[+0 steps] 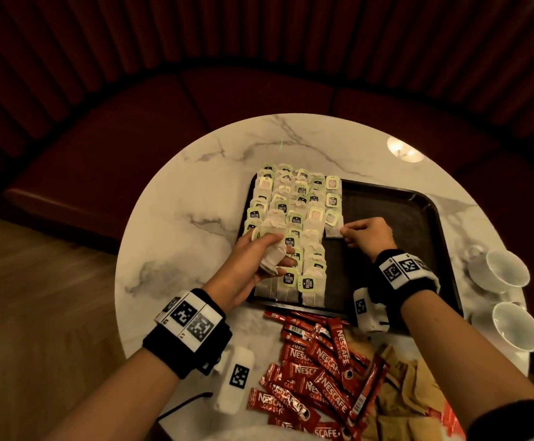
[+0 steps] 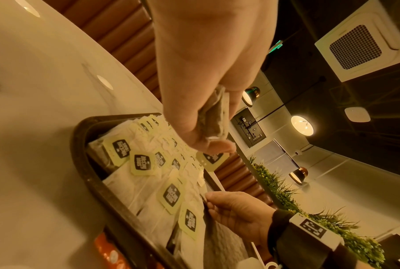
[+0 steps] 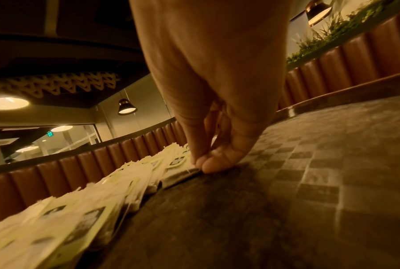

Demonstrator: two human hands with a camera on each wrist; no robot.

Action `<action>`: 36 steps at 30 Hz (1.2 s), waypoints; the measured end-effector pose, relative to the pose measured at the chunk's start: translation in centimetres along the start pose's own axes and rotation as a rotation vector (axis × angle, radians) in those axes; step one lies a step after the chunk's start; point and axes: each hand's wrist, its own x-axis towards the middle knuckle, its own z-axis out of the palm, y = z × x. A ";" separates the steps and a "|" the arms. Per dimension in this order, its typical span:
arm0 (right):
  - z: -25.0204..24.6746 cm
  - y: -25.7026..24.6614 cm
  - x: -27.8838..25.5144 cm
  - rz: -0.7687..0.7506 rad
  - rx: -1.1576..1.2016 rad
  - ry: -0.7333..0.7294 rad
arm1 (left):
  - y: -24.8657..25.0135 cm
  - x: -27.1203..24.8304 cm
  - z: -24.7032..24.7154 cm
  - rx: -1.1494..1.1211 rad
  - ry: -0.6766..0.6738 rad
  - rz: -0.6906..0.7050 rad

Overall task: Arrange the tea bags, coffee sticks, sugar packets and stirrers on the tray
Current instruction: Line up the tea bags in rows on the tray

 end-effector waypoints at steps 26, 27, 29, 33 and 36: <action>2.1 -5.4 -13.2 -0.186 0.687 -0.382 | 1.3 -0.7 1.5 -0.178 -0.025 0.135; 2.1 -5.5 -13.3 -0.194 0.678 -0.365 | 1.4 -0.7 1.5 -0.171 -0.027 0.147; 2.2 -5.6 -13.4 -0.190 0.695 -0.342 | 1.4 -0.8 1.6 -0.163 -0.030 0.181; 2.6 -5.5 -13.8 -0.137 0.806 -0.381 | 1.2 -0.9 1.8 -0.173 -0.014 0.237; 2.9 -5.2 -14.0 -0.160 0.800 -0.353 | 1.2 -0.9 2.0 -0.207 -0.010 0.230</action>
